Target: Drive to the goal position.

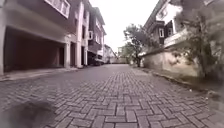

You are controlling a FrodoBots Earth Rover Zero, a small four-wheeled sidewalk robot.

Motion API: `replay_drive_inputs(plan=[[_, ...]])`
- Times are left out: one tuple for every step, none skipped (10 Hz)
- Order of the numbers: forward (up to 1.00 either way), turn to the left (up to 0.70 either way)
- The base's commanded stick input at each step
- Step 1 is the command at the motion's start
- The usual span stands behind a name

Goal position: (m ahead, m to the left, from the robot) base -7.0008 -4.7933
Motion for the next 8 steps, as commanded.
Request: replay_drive_inputs(plan=[[0.69, 0.03], [0.69, 0.03], [0.69, 0.03], [0.69, 0.03], [0.69, 0.03], [0.69, 0.03], [0.69, 0.03], [0.69, 0.03]])
